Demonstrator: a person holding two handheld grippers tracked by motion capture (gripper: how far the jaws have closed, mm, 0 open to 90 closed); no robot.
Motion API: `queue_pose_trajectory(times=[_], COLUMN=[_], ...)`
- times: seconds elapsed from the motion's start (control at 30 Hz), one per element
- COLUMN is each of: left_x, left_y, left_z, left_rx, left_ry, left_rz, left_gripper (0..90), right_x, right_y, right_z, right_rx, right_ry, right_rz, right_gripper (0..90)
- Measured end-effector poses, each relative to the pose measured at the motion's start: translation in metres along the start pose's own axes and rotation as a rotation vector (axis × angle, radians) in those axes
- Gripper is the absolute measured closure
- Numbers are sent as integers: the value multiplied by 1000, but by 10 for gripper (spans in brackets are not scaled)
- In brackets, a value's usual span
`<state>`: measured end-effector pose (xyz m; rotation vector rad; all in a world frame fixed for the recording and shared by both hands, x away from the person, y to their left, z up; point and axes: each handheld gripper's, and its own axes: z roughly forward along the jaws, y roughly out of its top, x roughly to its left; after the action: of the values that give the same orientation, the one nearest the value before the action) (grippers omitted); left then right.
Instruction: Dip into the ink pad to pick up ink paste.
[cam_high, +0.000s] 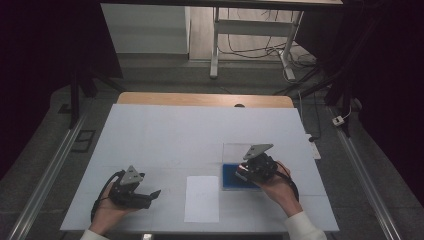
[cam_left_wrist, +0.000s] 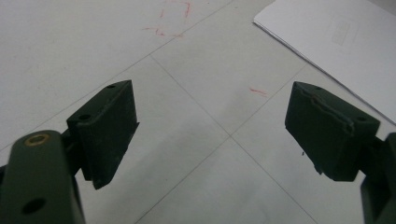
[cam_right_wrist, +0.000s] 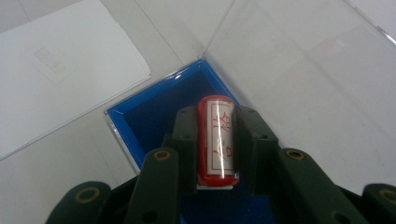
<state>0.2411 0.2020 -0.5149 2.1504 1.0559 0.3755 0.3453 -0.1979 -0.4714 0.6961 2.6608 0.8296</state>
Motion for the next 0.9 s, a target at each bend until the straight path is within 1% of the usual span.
queue_pose_trajectory(times=[0.23, 0.57, 0.6, 0.9], left_x=[-1, -3, -3, -3], left_y=[0, 1, 1, 2], left_z=[0, 0, 0, -1], left_rx=[2, 0, 0, -5], left_ry=[-3, -2, -2, 1], left_rz=[2, 3, 4, -3], left_gripper=[171, 171, 171, 171], right_x=[0, 2, 2, 2], right_y=[0, 0, 0, -1], right_z=[3, 5, 5, 6], right_rx=[15, 30, 33, 24], right_ry=[-2, -16, -21, -10], right_rz=[10, -6, -14, 2], right_gripper=[709, 711, 711, 711])
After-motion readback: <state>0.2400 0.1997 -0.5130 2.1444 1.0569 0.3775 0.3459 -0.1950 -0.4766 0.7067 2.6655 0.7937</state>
